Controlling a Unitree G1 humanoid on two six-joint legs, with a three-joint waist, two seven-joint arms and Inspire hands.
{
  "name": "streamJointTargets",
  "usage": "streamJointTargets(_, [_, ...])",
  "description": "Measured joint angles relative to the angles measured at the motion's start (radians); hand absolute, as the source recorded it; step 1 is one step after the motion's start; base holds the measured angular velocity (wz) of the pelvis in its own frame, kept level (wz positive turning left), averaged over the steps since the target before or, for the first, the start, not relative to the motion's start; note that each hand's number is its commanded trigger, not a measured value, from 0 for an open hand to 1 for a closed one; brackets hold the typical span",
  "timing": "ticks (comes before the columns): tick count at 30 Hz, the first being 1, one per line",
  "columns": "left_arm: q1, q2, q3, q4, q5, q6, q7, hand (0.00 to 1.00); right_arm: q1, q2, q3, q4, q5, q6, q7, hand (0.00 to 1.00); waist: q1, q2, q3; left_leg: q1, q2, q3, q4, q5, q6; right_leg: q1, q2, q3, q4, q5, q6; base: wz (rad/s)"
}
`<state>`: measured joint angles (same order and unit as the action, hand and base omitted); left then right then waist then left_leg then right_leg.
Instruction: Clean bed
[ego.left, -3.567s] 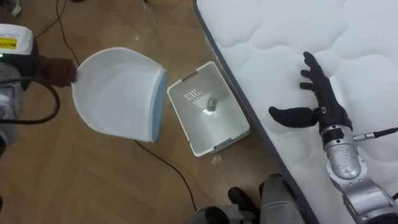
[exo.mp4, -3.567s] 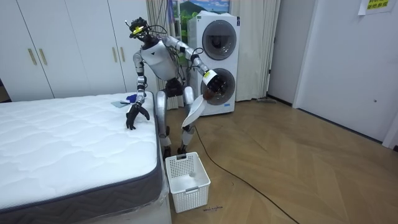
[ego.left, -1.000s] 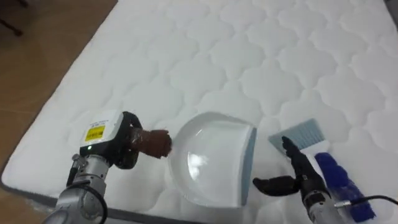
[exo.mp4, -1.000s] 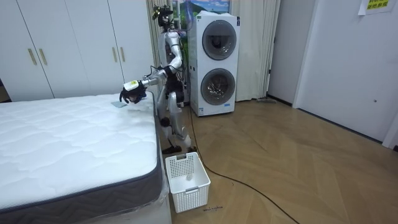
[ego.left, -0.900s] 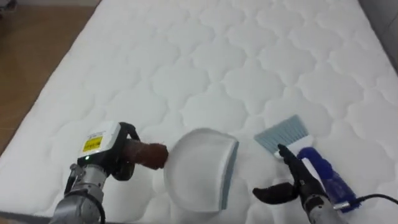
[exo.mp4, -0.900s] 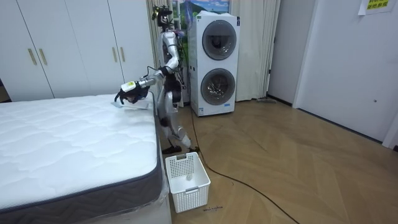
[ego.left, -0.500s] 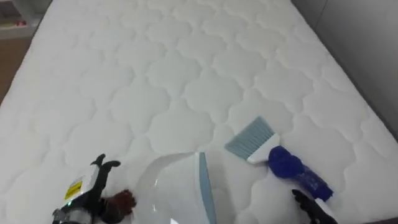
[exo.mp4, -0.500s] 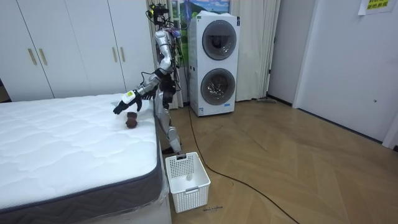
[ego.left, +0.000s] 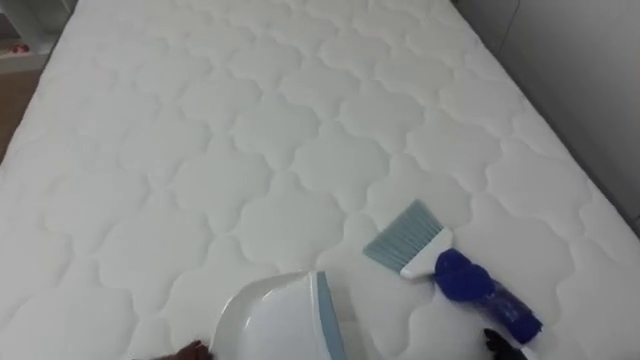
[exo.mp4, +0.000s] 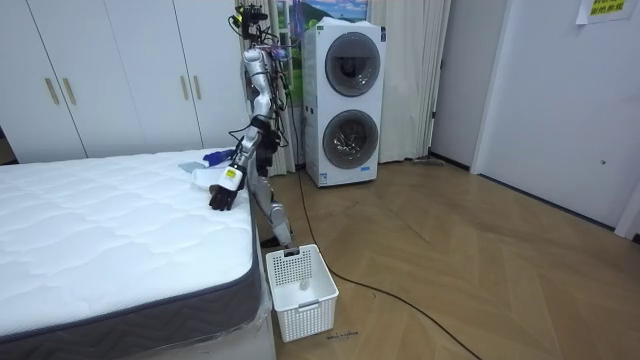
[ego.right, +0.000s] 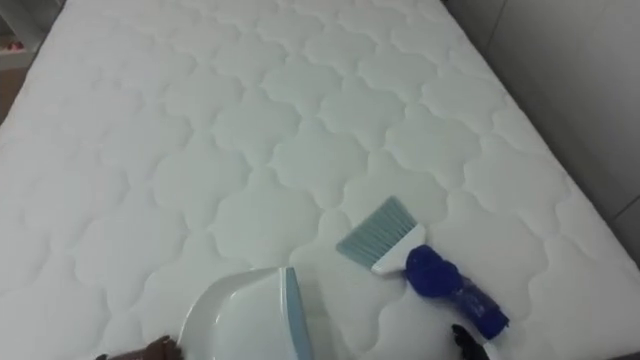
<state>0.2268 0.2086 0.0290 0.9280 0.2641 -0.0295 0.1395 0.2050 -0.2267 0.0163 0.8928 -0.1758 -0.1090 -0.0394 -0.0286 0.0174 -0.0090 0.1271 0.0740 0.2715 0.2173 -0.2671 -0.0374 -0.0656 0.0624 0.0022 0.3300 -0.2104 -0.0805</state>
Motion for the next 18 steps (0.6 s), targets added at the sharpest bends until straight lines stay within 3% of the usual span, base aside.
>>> streamJointTargets(5, [0.004,-0.008,0.056,0.044,0.000,-0.006,-0.014,0.00,-0.010,0.016,-0.011,0.055,-0.073,0.001,-0.003,0.00,0.009,-0.004,-0.0033,0.058,-0.001,0.007,-0.030,0.000,0.000,0.042,0.008,0.017,-0.010,-0.003,0.002,-0.09])
streamJointTargets(10, [0.007,-0.012,0.061,0.052,0.001,0.003,-0.014,0.00,-0.013,0.018,-0.009,0.083,-0.128,0.016,-0.014,0.00,0.013,-0.006,-0.0077,0.077,0.000,0.005,-0.032,0.000,0.000,0.067,0.010,0.017,-0.025,-0.001,0.004,0.01])
streamJointTargets(13, [0.008,-0.025,0.122,0.058,0.016,0.006,-0.018,0.00,-0.016,0.020,-0.010,0.101,-0.165,0.032,-0.009,0.00,0.031,-0.011,-0.0159,0.090,0.004,0.003,-0.038,0.000,0.000,0.083,0.017,0.015,-0.043,0.009,0.001,-0.05])
streamJointTargets(15, [0.008,-0.029,0.151,0.061,0.036,0.006,-0.019,0.00,-0.022,0.024,-0.011,0.118,-0.232,0.061,-0.002,0.00,0.052,-0.012,-0.0314,0.095,0.007,-0.001,-0.051,0.001,-0.001,0.092,0.022,0.018,-0.064,0.018,0.001,-0.07])
streamJointTargets(18, [0.008,-0.032,0.165,0.062,0.055,0.007,-0.019,0.00,-0.022,0.028,-0.011,0.141,-0.268,0.072,-0.006,0.00,0.061,-0.013,-0.0340,0.106,0.011,-0.001,-0.054,0.001,-0.001,0.122,0.025,0.013,-0.101,0.032,0.002,0.06])
